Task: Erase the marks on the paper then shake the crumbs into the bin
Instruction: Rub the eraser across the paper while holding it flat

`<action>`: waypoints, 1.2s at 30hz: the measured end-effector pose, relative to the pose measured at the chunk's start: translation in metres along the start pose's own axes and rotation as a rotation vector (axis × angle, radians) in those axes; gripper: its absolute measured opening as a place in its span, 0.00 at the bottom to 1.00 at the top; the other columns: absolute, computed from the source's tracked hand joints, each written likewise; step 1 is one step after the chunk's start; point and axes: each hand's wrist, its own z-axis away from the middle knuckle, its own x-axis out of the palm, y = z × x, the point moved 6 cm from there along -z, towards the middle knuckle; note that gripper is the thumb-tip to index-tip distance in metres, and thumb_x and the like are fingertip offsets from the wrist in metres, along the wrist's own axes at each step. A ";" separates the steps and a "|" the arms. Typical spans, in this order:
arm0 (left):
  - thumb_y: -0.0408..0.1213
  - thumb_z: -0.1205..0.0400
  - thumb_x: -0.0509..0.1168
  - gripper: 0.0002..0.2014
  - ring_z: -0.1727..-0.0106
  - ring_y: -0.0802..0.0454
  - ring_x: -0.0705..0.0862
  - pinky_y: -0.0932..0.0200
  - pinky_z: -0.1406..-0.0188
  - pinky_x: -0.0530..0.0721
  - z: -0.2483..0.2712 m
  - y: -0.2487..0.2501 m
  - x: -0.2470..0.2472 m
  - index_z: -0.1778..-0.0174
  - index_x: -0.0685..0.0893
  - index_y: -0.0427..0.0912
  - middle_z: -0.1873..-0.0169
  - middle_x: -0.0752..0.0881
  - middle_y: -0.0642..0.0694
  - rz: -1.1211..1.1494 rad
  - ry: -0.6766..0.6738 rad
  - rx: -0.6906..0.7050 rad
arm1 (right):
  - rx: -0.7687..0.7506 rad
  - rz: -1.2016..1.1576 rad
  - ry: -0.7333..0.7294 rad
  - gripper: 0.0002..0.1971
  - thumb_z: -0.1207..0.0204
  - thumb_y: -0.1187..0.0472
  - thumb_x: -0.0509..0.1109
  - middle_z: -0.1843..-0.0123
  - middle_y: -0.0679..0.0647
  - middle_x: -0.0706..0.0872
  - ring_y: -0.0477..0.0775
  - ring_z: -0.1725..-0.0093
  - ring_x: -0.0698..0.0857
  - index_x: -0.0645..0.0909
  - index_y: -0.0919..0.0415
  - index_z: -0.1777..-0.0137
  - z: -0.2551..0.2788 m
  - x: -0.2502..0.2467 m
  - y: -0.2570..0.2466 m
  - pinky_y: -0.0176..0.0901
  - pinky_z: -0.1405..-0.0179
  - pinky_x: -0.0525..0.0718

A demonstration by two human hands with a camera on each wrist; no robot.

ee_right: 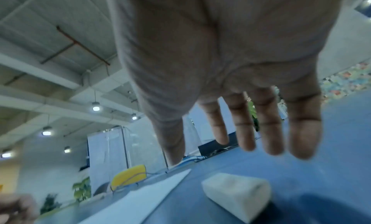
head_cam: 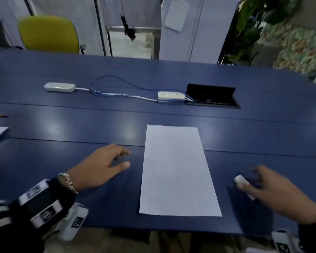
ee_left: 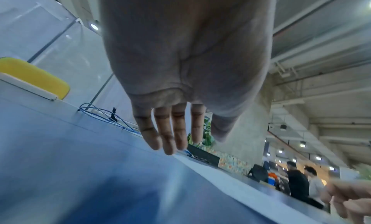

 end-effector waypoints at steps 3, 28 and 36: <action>0.62 0.15 0.66 0.28 0.36 0.67 0.79 0.72 0.35 0.73 -0.027 -0.003 0.005 0.21 0.78 0.53 0.36 0.79 0.63 -0.111 -0.079 -0.053 | 0.010 0.094 -0.103 0.19 0.27 0.34 0.76 0.52 0.41 0.83 0.42 0.53 0.84 0.75 0.43 0.49 -0.008 0.011 -0.005 0.36 0.61 0.76; 0.70 0.15 0.60 0.45 0.20 0.49 0.75 0.48 0.17 0.66 -0.082 0.012 0.029 0.07 0.55 0.50 0.20 0.77 0.49 -0.551 -0.381 0.011 | -0.475 0.209 -0.368 0.09 0.20 0.45 0.61 0.52 0.43 0.83 0.52 0.56 0.79 0.68 0.44 0.44 -0.021 0.040 -0.165 0.49 0.57 0.77; 0.66 0.17 0.67 0.41 0.27 0.56 0.79 0.55 0.22 0.72 -0.020 0.022 0.025 0.10 0.64 0.56 0.25 0.81 0.59 -0.412 -0.409 0.030 | -0.471 0.192 -0.358 0.10 0.22 0.45 0.66 0.55 0.40 0.81 0.43 0.56 0.79 0.71 0.42 0.44 -0.032 0.037 -0.158 0.36 0.61 0.73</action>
